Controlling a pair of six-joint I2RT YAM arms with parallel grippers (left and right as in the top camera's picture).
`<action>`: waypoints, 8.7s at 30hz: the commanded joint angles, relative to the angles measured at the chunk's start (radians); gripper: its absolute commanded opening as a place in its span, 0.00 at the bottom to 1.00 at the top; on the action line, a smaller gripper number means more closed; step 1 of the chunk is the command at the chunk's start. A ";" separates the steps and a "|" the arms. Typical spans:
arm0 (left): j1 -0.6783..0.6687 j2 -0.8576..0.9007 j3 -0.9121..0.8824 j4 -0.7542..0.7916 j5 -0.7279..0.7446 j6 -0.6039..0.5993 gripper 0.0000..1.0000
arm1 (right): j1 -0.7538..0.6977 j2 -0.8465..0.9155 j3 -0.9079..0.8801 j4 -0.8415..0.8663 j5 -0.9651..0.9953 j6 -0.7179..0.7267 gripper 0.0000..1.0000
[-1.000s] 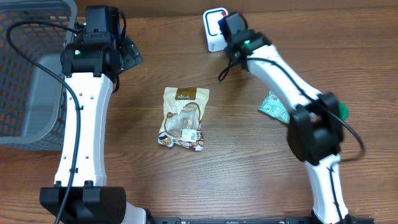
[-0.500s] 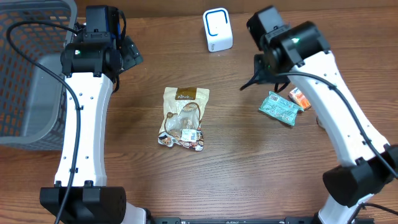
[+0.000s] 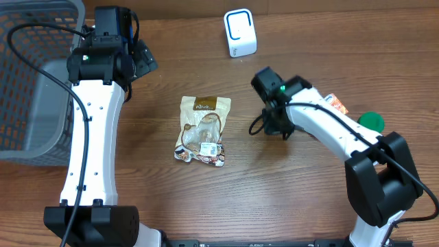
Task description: Scan the item barcode
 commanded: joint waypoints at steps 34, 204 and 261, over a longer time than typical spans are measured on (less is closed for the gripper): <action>-0.001 0.004 0.000 -0.001 -0.013 0.019 1.00 | -0.158 -0.046 -0.042 -0.031 0.086 -0.093 0.39; -0.161 0.156 -0.766 0.342 0.473 -0.026 0.61 | -0.042 -0.112 -0.282 0.670 -0.364 -0.229 0.87; -0.069 0.155 -0.354 0.026 0.932 0.400 0.07 | -0.309 -0.112 -0.278 0.568 -1.018 -0.194 1.00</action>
